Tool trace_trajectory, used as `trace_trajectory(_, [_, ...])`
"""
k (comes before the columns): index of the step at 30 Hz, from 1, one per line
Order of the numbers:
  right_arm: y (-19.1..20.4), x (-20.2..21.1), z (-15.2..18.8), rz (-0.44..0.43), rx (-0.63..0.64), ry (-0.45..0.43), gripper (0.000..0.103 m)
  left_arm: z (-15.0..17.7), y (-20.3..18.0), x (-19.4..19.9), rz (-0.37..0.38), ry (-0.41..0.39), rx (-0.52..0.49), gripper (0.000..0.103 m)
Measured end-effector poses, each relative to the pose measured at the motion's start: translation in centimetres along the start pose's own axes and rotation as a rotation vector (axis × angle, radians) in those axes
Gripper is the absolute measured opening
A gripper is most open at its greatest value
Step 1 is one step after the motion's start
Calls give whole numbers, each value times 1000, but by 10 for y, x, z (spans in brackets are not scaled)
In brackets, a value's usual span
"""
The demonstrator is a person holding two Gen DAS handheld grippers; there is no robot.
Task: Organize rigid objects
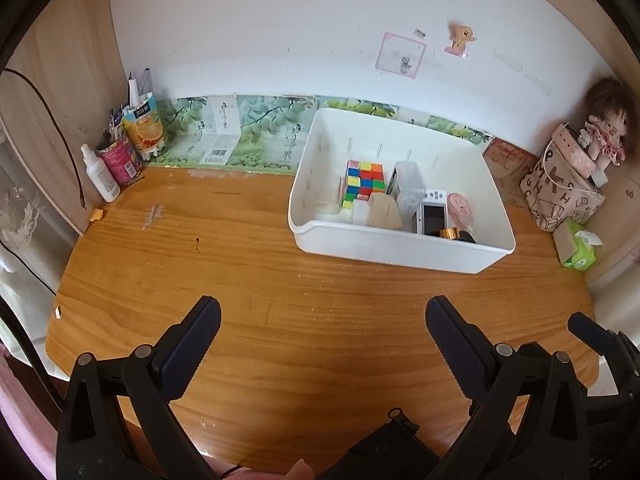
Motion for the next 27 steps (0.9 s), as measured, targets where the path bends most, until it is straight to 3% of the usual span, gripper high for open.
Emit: trace_trajectory(27, [-10, -4, 5, 10, -45, 15, 103, -2, -17, -5, 50, 13, -55, 102])
Point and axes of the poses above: each gripper's, at about its wrist camera, not at the fingertips, and x roughly against the way its jaws point, y to its left, z to its underside, the point moved 3 cm from there along -x, roughly the way its jaws point, and after that the axes turned 1 degree about y, right-handed, at the moved point
